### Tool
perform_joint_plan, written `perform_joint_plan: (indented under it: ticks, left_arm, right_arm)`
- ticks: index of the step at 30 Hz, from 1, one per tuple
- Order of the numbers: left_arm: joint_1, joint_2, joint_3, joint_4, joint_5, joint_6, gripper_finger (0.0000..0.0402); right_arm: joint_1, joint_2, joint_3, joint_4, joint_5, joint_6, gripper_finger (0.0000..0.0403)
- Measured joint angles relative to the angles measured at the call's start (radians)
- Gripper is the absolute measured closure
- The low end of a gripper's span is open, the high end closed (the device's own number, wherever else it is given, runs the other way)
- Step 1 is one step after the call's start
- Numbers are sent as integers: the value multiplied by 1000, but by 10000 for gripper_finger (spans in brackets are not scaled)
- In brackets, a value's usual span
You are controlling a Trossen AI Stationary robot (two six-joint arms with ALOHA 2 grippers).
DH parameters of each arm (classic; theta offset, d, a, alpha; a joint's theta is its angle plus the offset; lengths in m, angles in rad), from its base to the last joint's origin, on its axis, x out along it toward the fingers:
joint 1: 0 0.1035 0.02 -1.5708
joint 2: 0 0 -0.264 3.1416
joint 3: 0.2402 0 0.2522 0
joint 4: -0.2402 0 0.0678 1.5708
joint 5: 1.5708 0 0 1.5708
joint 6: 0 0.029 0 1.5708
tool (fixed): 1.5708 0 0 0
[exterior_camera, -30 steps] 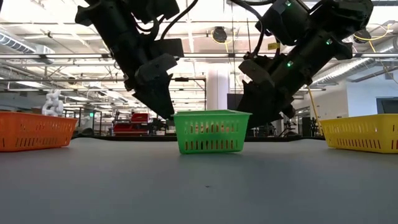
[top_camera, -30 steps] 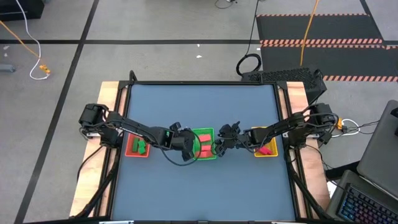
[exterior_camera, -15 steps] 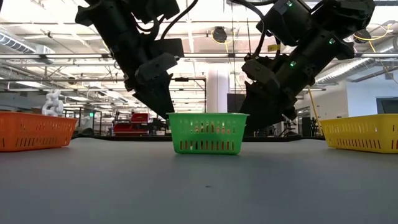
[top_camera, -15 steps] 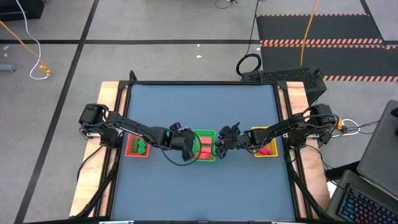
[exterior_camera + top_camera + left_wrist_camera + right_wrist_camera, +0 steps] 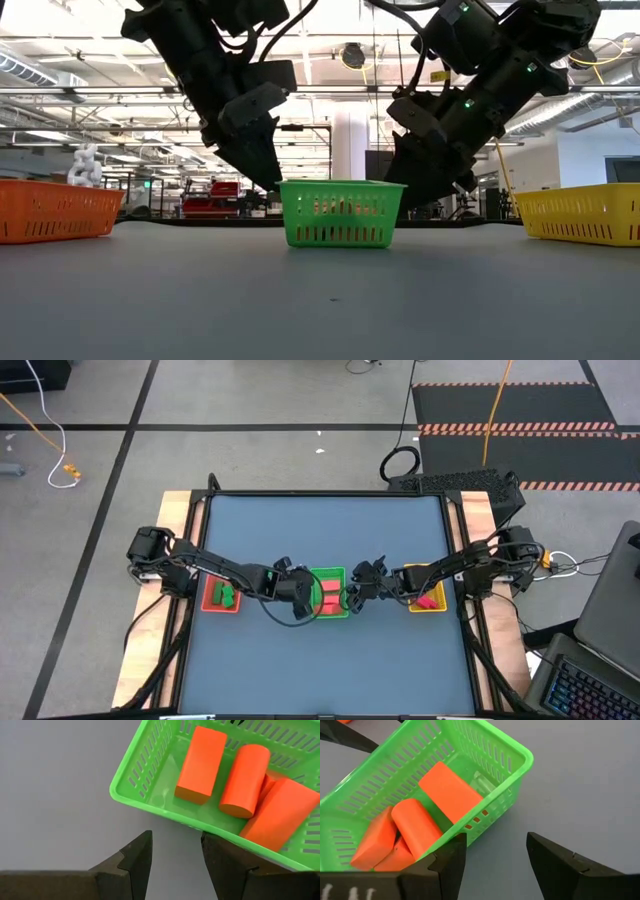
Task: Sort & place blocks by color
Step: Adjust the green bin
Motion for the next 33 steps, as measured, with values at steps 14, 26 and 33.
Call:
perform_joint_plan:
  ticks: [14,26,33]
  left_arm:
    - [0,0,0,-1,32,27,227]
    - [0,0,0,-11,32,26,227]
    - [0,0,0,-9,32,23,227]
  right_arm:
    - [0,0,0,0,-5,-5,198]
    - [0,0,-1,-21,-55,17,153]
    - [-2,0,-1,-29,-11,13,153]
